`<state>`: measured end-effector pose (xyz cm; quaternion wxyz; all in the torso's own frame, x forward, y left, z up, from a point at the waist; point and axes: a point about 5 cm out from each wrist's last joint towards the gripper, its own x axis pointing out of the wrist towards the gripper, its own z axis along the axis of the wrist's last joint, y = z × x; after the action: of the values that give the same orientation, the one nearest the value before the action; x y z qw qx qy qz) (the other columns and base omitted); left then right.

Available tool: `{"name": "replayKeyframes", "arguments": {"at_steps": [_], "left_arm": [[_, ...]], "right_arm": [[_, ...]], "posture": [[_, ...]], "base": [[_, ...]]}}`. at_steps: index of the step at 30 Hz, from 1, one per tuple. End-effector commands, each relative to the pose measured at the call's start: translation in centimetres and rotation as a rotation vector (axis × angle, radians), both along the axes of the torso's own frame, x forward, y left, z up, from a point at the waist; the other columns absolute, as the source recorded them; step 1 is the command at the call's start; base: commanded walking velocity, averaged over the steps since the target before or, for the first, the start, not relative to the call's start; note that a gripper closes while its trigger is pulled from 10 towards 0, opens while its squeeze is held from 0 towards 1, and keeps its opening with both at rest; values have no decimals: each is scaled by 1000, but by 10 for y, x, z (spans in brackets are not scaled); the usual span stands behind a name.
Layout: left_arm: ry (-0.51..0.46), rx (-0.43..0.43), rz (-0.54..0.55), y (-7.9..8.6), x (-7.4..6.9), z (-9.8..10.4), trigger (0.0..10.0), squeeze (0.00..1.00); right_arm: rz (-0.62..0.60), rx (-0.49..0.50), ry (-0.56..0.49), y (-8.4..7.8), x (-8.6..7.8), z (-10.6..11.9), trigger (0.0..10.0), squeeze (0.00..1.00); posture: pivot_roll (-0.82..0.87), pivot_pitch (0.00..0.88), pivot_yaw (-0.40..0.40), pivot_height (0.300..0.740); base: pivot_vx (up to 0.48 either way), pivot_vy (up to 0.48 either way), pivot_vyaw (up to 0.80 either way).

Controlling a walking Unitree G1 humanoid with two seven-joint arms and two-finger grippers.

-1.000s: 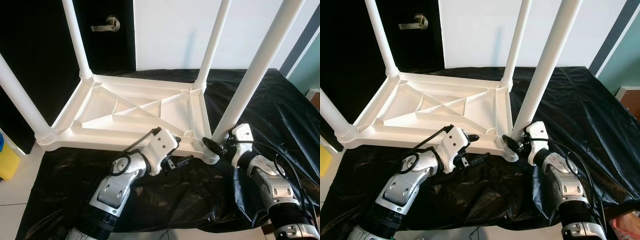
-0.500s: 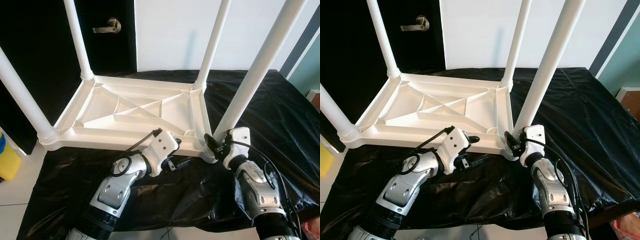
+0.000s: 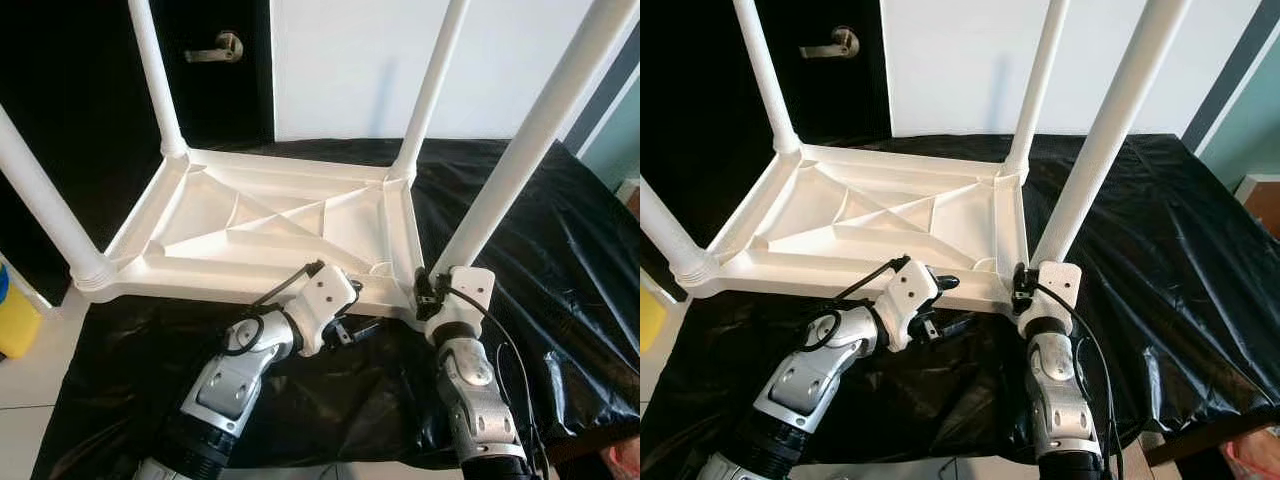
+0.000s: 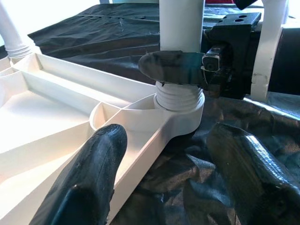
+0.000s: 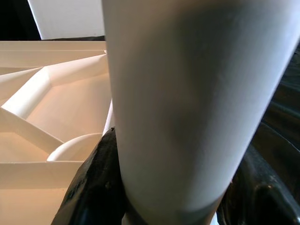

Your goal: Building children table

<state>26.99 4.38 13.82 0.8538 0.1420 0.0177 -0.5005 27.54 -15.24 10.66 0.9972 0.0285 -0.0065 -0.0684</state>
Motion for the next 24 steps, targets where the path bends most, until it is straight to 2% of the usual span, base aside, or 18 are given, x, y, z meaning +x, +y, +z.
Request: {"name": "replayKeyframes", "arguments": {"at_steps": [1, 13, 14, 15, 20, 24], "left_arm": [[-10, -3, 43, -1, 2, -1, 10000, 0], [-19, 1, 39, 0, 3, -1, 10000, 0], [-20, 1, 39, 0, 3, -1, 10000, 0], [-20, 0, 39, 0, 3, -1, 10000, 0], [-20, -2, 40, 0, 2, -1, 10000, 0], [-17, -3, 41, -1, 2, -2, 10000, 0]], "right_arm": [[-27, 10, 75, -3, -3, -14, 10000, 0], [-31, -31, 70, -3, -4, -11, 10000, 0], [-24, -33, 62, -4, -4, -10, 10000, 298], [-12, -30, 48, -7, -4, -8, 10000, 1000], [11, -37, 13, -13, -3, -3, 10000, 1000], [90, -17, -10, -29, -2, 0, 10000, 1000]], "posture": [[5, 0, -51, 740], [5, 0, -55, 740], [5, 0, -55, 740], [5, 0, -56, 740], [5, 0, -56, 740], [3, 0, -56, 740]], "base": [[0, 0, 0], [0, 0, 0], [0, 0, 0], [0, 0, 0], [0, 0, 0], [0, 0, 0]]}}
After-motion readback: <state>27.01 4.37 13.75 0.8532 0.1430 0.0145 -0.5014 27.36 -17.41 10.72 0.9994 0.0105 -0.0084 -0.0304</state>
